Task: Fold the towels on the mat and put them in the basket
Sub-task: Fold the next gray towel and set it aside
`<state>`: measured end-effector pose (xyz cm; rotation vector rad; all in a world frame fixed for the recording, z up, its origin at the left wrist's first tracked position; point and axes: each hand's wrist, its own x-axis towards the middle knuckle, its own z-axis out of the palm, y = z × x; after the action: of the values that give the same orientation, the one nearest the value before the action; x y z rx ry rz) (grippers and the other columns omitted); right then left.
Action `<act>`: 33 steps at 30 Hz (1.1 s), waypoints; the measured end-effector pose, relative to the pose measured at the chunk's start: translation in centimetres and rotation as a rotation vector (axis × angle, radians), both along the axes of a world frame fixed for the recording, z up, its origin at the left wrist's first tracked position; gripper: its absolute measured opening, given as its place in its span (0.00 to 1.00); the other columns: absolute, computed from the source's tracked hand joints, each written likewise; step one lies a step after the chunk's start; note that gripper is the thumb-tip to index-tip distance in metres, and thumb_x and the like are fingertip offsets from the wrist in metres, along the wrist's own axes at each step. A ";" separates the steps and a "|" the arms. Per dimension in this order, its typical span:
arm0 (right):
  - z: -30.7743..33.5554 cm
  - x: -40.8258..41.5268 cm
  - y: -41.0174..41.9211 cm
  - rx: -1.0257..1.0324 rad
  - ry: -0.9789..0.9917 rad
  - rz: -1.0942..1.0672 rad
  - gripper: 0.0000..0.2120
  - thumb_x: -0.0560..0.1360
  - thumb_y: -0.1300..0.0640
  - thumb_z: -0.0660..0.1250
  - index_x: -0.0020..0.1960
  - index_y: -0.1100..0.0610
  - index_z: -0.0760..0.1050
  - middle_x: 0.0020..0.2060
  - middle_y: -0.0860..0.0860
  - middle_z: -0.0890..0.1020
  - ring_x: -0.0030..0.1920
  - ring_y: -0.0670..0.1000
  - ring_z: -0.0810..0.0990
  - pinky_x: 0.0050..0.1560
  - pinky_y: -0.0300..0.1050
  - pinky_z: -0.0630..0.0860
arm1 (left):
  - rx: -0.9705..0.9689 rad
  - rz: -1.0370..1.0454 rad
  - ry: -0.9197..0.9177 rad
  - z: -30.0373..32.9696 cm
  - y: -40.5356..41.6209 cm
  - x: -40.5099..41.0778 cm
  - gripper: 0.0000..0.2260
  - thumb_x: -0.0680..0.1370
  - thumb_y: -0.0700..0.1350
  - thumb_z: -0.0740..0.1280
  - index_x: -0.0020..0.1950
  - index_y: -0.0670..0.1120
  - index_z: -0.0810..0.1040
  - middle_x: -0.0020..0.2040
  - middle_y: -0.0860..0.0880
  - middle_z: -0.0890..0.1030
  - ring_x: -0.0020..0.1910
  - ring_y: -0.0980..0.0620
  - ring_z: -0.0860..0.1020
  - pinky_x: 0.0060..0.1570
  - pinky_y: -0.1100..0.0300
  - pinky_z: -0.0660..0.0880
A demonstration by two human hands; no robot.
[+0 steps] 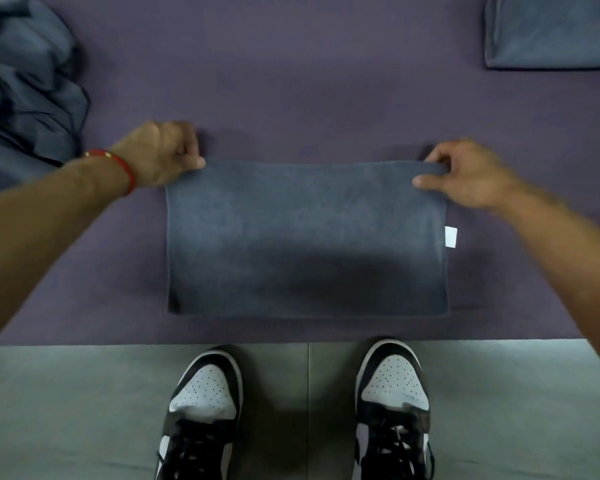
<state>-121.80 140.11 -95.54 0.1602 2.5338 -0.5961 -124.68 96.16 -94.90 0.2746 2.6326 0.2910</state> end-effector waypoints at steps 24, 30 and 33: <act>4.9 1.9 -2.9 -0.460 -0.028 -0.376 0.09 0.79 0.54 0.69 0.52 0.58 0.71 0.44 0.54 0.84 0.35 0.45 0.83 0.26 0.43 0.78 | 0.170 -0.214 0.200 -2.7 14.6 13.1 0.32 0.79 0.59 0.53 0.81 0.48 0.55 0.81 0.44 0.51 0.80 0.45 0.47 0.77 0.43 0.48; 9.0 1.6 -14.8 -0.672 0.027 -0.234 0.11 0.76 0.56 0.73 0.50 0.60 0.73 0.40 0.56 0.82 0.30 0.46 0.82 0.25 0.41 0.77 | 1.193 0.763 -0.283 6.0 12.8 12.0 0.15 0.81 0.50 0.64 0.66 0.47 0.77 0.58 0.50 0.83 0.55 0.54 0.81 0.54 0.58 0.78; 8.9 1.7 -21.1 -0.719 0.000 -0.162 0.10 0.76 0.54 0.73 0.49 0.58 0.74 0.38 0.53 0.83 0.30 0.50 0.84 0.28 0.46 0.81 | 1.195 0.969 -0.179 7.0 9.2 11.7 0.12 0.82 0.51 0.61 0.57 0.49 0.82 0.53 0.49 0.85 0.52 0.52 0.83 0.48 0.59 0.78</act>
<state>-120.05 119.05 -86.68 0.1002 2.1575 -1.5138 -112.94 105.33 -87.93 -0.6597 1.8826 2.0320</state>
